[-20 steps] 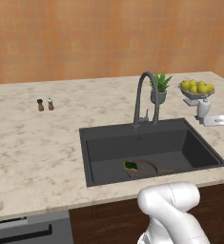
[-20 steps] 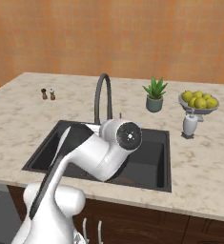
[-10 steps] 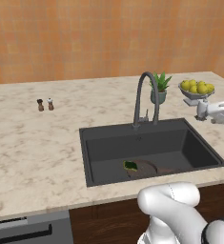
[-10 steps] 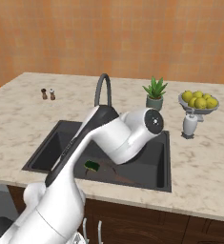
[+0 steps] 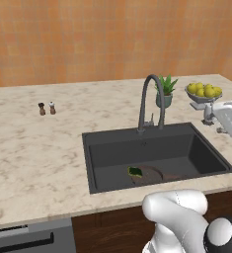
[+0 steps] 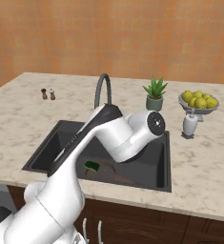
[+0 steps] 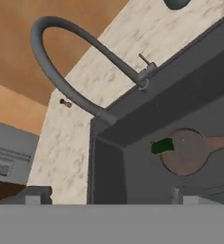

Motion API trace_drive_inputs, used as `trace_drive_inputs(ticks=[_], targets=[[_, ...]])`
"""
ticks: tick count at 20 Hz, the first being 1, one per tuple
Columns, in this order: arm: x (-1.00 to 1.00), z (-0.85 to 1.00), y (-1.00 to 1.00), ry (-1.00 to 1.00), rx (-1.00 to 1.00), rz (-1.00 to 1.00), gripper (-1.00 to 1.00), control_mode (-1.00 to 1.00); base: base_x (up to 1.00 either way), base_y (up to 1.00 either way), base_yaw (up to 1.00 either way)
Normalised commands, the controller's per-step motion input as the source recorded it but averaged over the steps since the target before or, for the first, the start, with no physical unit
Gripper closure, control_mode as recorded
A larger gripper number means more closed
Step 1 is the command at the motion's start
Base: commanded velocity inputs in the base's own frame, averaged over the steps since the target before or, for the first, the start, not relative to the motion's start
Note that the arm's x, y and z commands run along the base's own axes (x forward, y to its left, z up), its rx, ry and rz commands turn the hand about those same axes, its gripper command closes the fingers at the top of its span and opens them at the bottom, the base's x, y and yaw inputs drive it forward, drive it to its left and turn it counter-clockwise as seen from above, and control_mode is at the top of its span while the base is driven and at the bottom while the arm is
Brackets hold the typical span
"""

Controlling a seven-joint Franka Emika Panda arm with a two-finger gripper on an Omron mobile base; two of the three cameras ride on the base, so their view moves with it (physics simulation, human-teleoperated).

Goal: Pick the pan and sponge and place them into the sink. Then turn on the water.

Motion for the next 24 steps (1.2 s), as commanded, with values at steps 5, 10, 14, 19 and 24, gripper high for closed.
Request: trace_drive_inputs(ticks=[5, 10, 14, 19, 24], targets=[[0.31, -0.13, 0.0, 0.31, 0.27, -0.03, -1.0, -1.0, 0.0, 0.0, 0.0], [0.22, -0.22, 0.0, 0.11, 0.2, -0.01, -1.0, -1.0, 0.0, 0.0, 0.0], [0.19, -0.24, 0.0, 0.04, 0.18, 0.0, -1.0, -1.0, 0.0, 0.0, 0.0], [0.08, -0.25, 0.0, 0.06, 0.19, -0.11, -1.0, -1.0, 0.0, 0.0, 0.0], [0.08, -0.07, 0.0, 0.29, 0.23, -0.08, -1.0, -1.0, 0.0, 0.0, 0.0]])
